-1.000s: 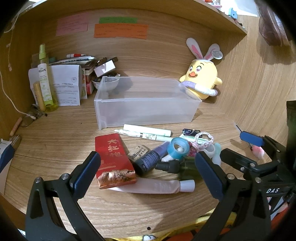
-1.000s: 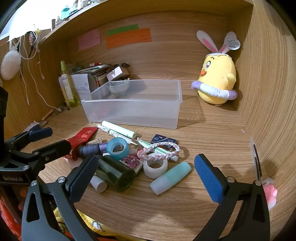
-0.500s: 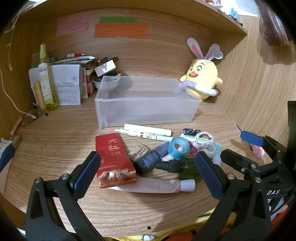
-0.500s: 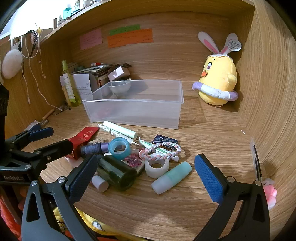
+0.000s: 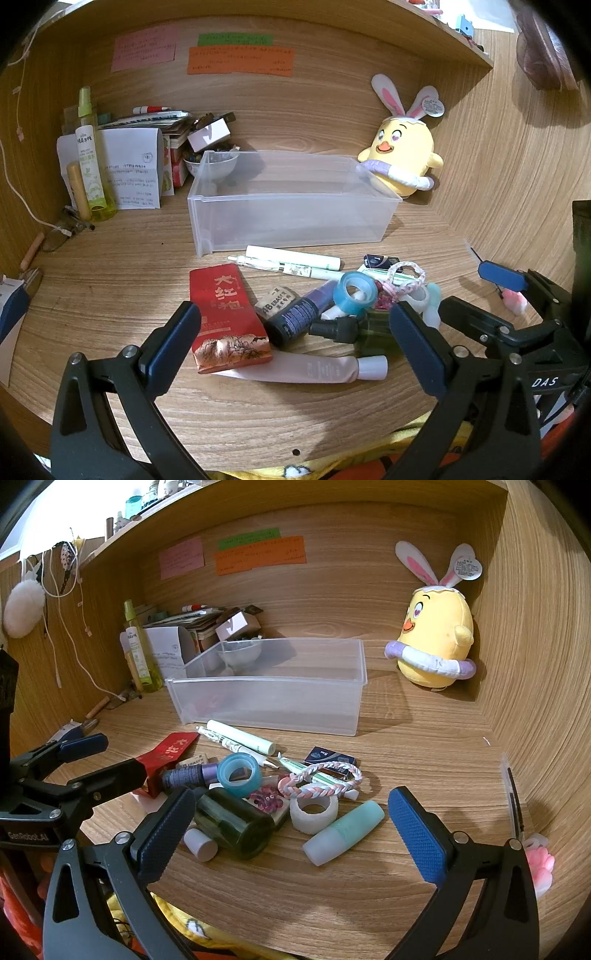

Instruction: Organize objects

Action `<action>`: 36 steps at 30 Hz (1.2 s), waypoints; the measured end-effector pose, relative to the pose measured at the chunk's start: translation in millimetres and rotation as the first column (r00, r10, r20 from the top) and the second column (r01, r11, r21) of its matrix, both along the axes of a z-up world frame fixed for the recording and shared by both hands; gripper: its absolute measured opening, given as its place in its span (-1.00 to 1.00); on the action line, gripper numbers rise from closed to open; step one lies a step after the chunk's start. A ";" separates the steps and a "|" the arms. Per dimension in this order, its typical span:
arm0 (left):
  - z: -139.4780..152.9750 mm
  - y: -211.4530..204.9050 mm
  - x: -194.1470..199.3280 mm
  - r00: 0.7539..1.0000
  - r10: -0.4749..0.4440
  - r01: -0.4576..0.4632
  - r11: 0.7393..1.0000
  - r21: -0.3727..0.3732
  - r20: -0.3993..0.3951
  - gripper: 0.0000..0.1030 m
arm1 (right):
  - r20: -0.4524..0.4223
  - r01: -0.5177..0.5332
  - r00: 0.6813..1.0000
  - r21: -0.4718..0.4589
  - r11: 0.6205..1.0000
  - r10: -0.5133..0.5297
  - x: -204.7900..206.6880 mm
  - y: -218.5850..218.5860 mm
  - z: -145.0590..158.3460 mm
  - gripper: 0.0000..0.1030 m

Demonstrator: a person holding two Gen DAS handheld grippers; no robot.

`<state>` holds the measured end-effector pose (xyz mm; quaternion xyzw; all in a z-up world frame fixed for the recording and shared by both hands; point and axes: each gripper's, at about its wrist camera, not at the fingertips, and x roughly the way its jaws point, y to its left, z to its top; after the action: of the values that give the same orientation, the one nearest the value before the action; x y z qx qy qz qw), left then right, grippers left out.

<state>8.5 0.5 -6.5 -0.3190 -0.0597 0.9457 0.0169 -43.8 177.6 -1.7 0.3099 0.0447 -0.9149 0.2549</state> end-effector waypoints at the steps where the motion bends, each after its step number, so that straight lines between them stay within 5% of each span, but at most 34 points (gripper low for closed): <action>1: 0.0 -0.1 -0.1 1.000 0.000 0.000 1.000 0.000 0.000 1.00 | 0.000 0.000 1.000 0.000 1.000 0.000 0.1 -0.1 -0.1 1.00; 22: -6.6 -8.8 -1.0 0.999 0.013 -0.014 1.000 0.011 0.029 1.00 | 0.051 -0.013 0.999 0.001 1.000 0.013 -6.5 2.5 -6.2 1.00; 36: -44.9 -45.4 -19.7 0.976 0.142 -0.142 0.990 -0.014 0.165 1.00 | 0.121 0.073 0.989 0.077 0.994 -0.082 -32.9 35.6 -33.3 1.00</action>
<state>-11.2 -44.9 -51.5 -0.3915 -0.0824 0.9148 -0.0561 -76.7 213.2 -35.1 0.3768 0.0499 -0.9008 0.2099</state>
